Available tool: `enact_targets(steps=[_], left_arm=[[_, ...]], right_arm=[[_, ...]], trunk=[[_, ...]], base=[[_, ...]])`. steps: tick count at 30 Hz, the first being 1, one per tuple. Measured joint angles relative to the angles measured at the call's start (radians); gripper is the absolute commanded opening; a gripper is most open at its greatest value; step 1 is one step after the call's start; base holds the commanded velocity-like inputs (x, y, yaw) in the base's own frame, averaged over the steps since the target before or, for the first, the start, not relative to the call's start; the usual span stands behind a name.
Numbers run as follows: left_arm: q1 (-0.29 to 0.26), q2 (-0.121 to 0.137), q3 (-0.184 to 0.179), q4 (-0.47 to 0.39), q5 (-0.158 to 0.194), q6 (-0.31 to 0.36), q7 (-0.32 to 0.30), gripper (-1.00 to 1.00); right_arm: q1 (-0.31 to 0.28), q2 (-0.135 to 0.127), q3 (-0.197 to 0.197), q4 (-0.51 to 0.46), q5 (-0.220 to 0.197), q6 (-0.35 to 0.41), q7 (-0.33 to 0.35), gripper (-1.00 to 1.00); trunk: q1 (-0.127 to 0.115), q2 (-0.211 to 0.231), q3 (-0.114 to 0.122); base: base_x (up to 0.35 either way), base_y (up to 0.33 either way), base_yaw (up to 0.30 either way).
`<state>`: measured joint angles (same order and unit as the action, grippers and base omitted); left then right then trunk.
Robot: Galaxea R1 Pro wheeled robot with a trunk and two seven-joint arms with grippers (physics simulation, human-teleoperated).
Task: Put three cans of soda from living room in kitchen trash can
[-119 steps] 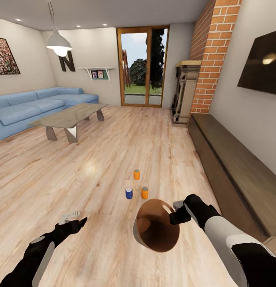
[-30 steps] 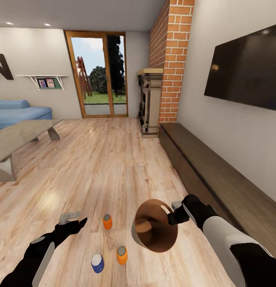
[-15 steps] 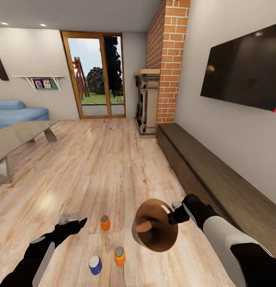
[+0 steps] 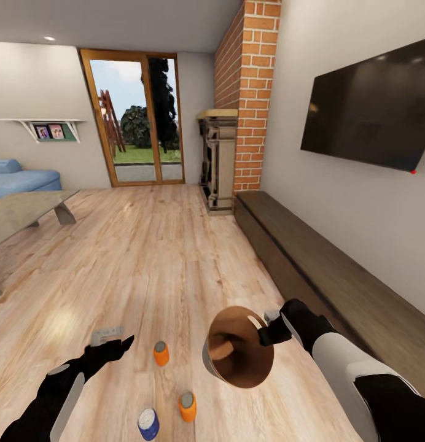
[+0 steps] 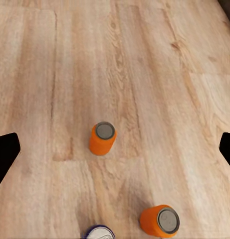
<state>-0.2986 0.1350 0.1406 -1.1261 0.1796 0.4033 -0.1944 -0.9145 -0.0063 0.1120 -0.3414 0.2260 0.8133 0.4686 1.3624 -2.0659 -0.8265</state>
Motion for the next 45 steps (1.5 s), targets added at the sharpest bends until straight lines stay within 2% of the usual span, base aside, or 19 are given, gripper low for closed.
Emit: enact_targets(steps=[11, 18, 19, 21, 23, 24, 26, 27, 29, 33, 35, 39, 43, 45], left_arm=[[0.0, 0.0, 0.001, -0.001, 0.001, 0.0, 0.005, 1.0], [-0.001, 0.0, 0.0, 0.0, 0.0, 0.009, 0.006, 1.0], [-0.002, 0.0, 0.0, 0.001, -0.001, 0.014, 0.007, 1.0], [-0.002, 0.0, -0.001, 0.002, -0.002, 0.016, 0.007, 1.0], [-0.002, 0.0, -0.001, 0.004, -0.002, 0.019, 0.007, 1.0], [-0.002, 0.0, -0.001, 0.005, -0.003, 0.019, 0.008, 1.0], [-0.003, 0.0, 0.001, 0.02, -0.003, 0.019, 0.008, 1.0], [-0.003, 0.0, 0.001, 0.039, -0.003, 0.02, 0.009, 1.0], [-0.003, -0.001, 0.002, 0.11, -0.004, 0.02, 0.026, 1.0], [-0.007, -0.003, 0.001, 0.219, -0.002, 0.018, 0.069, 1.0], [-0.008, -0.004, 0.001, 0.258, 0.0, 0.018, 0.084, 1.0], [-0.009, -0.004, 0.001, 0.274, 0.002, 0.017, 0.09, 1.0], [-0.01, -0.005, 0.001, 0.283, 0.003, 0.017, 0.095, 1.0], [-0.017, -0.008, 0.001, 0.278, 0.007, 0.02, 0.094, 1.0]], right_arm=[[0.0, -0.001, -0.002, 0.0, 0.001, 0.0, 0.0, -1.0], [-0.009, -0.013, -0.007, -0.029, 0.002, 0.02, 0.002, -1.0], [-0.021, -0.02, -0.005, -0.027, -0.009, 0.045, 0.003, -1.0], [-0.041, -0.026, -0.01, -0.038, 0.01, 0.054, 0.0, -1.0], [-0.082, -0.037, -0.005, -0.032, 0.004, 0.093, 0.002, -1.0], [-0.098, -0.04, -0.012, -0.042, 0.015, 0.097, 0.0, -1.0], [-0.139, -0.047, -0.013, -0.042, 0.002, 0.143, 0.002, -1.0], [-0.162, -0.051, -0.007, -0.038, -0.007, 0.182, 0.004, -1.0], [-0.209, -0.059, -0.011, -0.042, 0.008, 0.226, 0.001, -1.0], [-0.246, -0.069, -0.011, -0.044, 0.009, 0.227, 0.002, -1.0], [-0.277, -0.084, -0.009, -0.043, -0.004, 0.231, 0.004, -1.0], [-0.324, -0.101, -0.003, -0.043, 0.015, 0.228, 0.002, -1.0], [-0.378, -0.107, -0.002, -0.031, 0.001, 0.233, 0.006, -1.0], [-0.393, -0.109, -0.003, -0.039, 0.008, 0.23, 0.005, -1.0]], trunk=[[0.0, 0.0, 0.0], [0.0, 0.0, 0.0], [0.0, 0.0, 0.0], [0.0, 0.0, 0.0], [0.0, 0.0, 0.0], [0.0, 0.0, 0.001], [0.007, -0.014, -0.006], [0.011, -0.021, -0.009], [0.019, -0.035, -0.015], [0.034, -0.063, -0.028], [0.042, -0.077, -0.034], [0.057, -0.105, -0.047], [0.073, -0.133, -0.059], [0.08, -0.147, -0.065]], base=[[0.058, 0.047, -0.003], [0.002, 0.002, 0.0], [0.0, 0.0, 0.0], [0.0, 0.0, 0.0], [0.0, 0.0, 0.0], [0.0, 0.0, 0.0], [0.0, 0.0, 0.0], [0.0, 0.0, 0.0], [0.0, 0.0, 0.0], [0.0, 0.0, 0.0], [0.0, 0.0, 0.0], [0.0, 0.0, 0.0], [0.0, 0.0, 0.0], [0.0, 0.0, 0.0]])
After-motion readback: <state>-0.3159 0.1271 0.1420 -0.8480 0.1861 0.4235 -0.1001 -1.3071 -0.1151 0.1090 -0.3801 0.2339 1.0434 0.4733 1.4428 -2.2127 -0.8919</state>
